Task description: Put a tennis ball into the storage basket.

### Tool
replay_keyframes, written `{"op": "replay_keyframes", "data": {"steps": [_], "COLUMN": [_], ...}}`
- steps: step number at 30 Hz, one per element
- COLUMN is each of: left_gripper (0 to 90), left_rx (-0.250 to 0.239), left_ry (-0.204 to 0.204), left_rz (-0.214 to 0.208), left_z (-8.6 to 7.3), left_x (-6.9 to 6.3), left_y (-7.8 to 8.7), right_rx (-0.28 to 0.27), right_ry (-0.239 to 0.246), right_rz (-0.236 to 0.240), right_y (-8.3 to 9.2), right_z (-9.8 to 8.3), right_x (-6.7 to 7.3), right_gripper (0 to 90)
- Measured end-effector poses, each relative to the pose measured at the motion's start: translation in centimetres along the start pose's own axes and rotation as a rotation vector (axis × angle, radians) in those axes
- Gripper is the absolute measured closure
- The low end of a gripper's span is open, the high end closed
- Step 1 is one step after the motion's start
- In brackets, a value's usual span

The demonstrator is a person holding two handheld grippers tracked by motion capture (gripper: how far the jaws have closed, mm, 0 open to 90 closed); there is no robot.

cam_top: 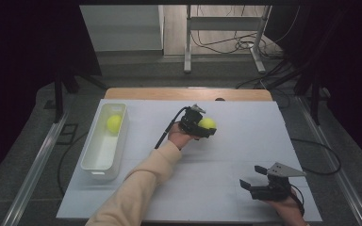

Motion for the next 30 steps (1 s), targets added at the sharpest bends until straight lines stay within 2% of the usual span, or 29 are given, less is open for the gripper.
{"op": "replay_keyframes", "data": {"steps": [9, 30], "left_gripper": [27.4, 27.4], "left_rx": [-0.016, -0.062], "left_ry": [-0.001, -0.011], "left_rz": [0.0, -0.006], "left_z": [-0.4, -0.8], "left_x": [0.3, 0.0], "left_y": [0.9, 2.7], "right_rx": [0.001, 0.003], "right_ry": [0.002, 0.002], "right_rz": [0.0, -0.001], "right_y": [0.0, -0.1], "right_z": [0.0, 0.0], "right_x": [0.0, 0.1], "right_gripper": [13.6, 13.5]}}
Point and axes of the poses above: each handheld gripper's, and its own axes: y roughly backward along the jaws, z roughly out of its top, x roughly to its left, the point moved 5 cm from there along -y, roughly forward along the jaws, and after that the axes turned 9 degrees about y, right-handed, at the moved point
